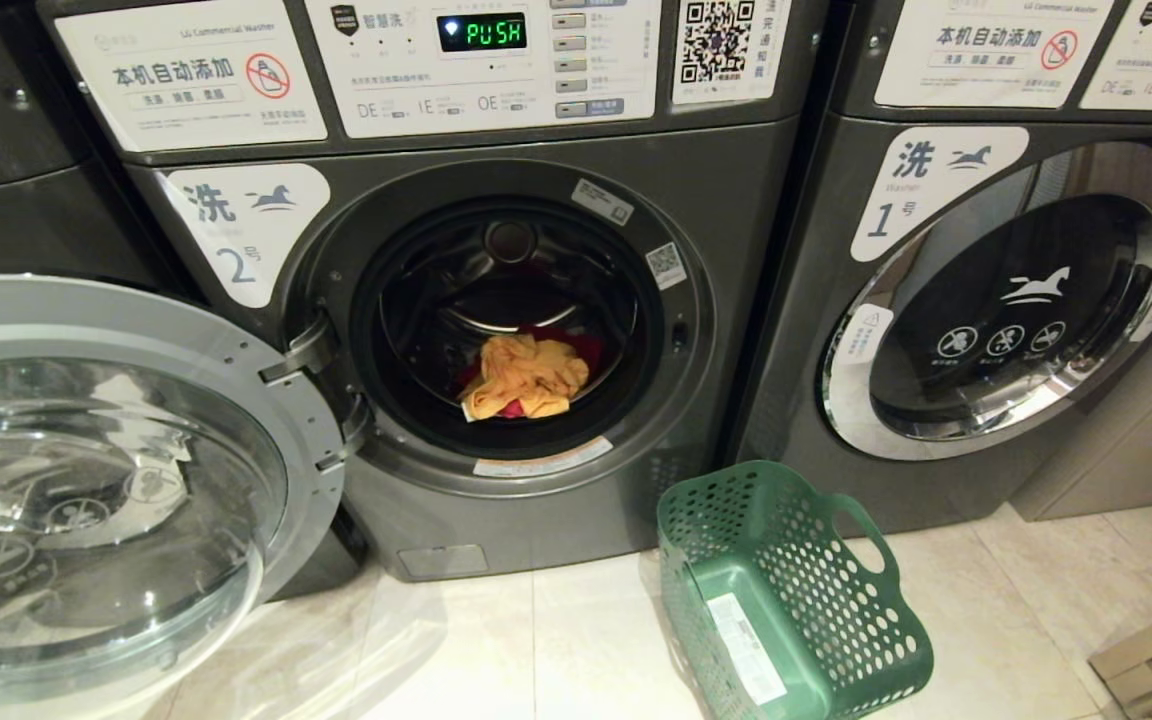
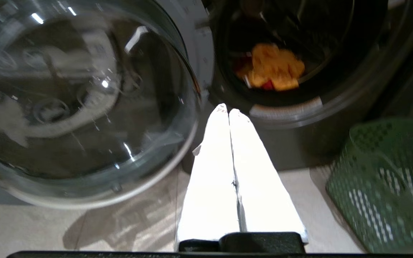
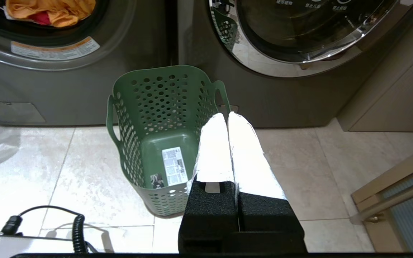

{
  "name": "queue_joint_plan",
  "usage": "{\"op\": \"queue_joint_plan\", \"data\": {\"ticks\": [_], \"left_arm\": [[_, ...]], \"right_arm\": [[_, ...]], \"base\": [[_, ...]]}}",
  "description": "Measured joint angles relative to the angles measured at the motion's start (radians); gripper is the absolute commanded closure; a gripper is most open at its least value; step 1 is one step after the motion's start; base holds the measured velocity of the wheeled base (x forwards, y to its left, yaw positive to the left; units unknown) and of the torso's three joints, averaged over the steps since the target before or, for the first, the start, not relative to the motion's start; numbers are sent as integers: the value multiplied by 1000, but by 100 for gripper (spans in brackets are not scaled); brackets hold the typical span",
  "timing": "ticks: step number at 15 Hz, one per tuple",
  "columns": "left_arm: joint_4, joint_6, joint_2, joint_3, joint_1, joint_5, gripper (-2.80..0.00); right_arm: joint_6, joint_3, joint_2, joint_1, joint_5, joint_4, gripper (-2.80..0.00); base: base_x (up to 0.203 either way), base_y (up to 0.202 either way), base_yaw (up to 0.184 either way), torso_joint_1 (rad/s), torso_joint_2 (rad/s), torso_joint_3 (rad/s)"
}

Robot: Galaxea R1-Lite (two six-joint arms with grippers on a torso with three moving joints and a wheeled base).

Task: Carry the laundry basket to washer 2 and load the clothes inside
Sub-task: Close the washing machine door with the left hand

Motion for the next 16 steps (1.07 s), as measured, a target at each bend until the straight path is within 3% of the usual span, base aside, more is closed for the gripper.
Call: {"op": "queue_joint_plan", "data": {"ticks": [2,6,9,11,14,16], "left_arm": [[4,-2,153,-227,-5,49,0],[11,-3,624,-847,-2,130,0],[52,0,972,-1213,69,145,0],[181,3,1129,-1343,182,105,0],[471,4,1255,-1441,377,-27,0],[526,3,1346,-1495,500,-110,0]], "right_arm": [[0,0,0,0,0,0,0],[9,0,0,0,0,0,0],[10,0,0,0,0,-2,0],[20,0,0,0,-1,-1,0],[24,0,0,0,-1,-1,0],[26,0,0,0,-1,-1,0]], "base": [[0,0,0,0,0,0],[0,0,0,0,0,0],[0,0,0,0,0,0],[0,0,0,0,0,0],[0,0,0,0,0,0],[0,0,0,0,0,0]]}}
